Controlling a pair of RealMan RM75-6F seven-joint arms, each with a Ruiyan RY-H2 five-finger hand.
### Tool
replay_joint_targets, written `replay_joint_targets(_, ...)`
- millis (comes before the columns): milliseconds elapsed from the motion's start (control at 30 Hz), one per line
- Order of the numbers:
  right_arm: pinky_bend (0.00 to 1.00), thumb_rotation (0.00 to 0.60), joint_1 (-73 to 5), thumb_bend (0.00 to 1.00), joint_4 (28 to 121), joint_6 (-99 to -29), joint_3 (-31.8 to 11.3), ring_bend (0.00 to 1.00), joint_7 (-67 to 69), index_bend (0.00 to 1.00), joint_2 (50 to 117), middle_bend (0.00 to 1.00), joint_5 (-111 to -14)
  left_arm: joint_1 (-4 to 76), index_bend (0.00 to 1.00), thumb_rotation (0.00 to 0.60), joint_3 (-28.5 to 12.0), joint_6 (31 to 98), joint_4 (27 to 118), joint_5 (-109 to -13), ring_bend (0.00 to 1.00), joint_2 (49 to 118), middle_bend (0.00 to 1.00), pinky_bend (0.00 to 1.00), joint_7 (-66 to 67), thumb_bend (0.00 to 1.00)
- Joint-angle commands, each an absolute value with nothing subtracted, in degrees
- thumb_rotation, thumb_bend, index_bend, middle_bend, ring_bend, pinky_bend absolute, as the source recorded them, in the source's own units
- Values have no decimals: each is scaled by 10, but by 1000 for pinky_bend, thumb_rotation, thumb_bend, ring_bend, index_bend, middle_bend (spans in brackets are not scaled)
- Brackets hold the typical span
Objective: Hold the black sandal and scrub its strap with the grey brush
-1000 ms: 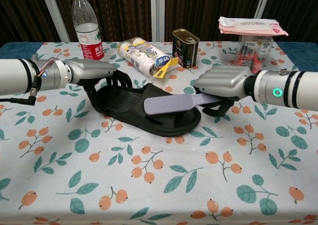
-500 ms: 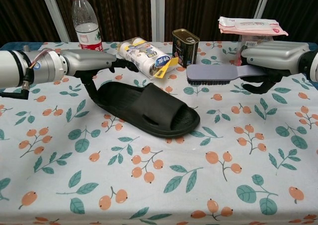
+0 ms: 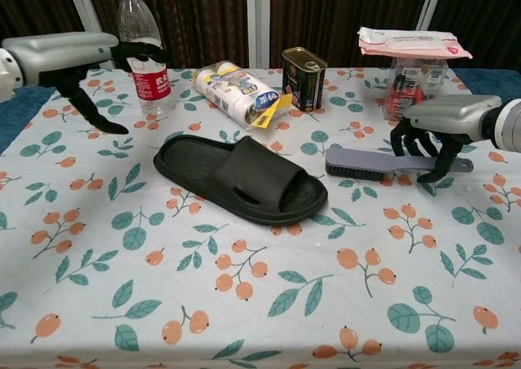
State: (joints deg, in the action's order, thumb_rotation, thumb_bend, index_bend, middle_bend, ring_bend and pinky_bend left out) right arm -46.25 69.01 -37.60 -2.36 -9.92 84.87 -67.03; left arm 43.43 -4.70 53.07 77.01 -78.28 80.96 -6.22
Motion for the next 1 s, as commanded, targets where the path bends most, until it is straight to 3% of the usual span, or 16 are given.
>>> replay_joint_targets(33,256,600,-449,12,730,-396,-29,93,-100,1,818,146,-664,410,150,600,-41,553,790,-780,106,781,175,180,-66,218)
replay_joint_targets(233,195,600,-404,12,833,-473,-30,34,-76,0,720,62,-695,358,150,600,-21,595,830,-773,105,720,175,181,-56,209)
replay_joint_targets(433,194,600,-302,110,890,-651,-12,53,-46,0,647,154,-770,276,150,600,1,682,865,-754,106,681,176,180,-10,206)
replay_joint_targets(733,180,600,-156,132,870,-848,16,52,-13,0,647,107,-813,144,161,600,16,837,856,-726,106,684,178,175,38,187)
replay_joint_targets(1000,137,600,-92,132,863,-910,34,43,28,0,666,106,-852,81,162,600,42,909,883,-780,106,690,178,166,65,175)
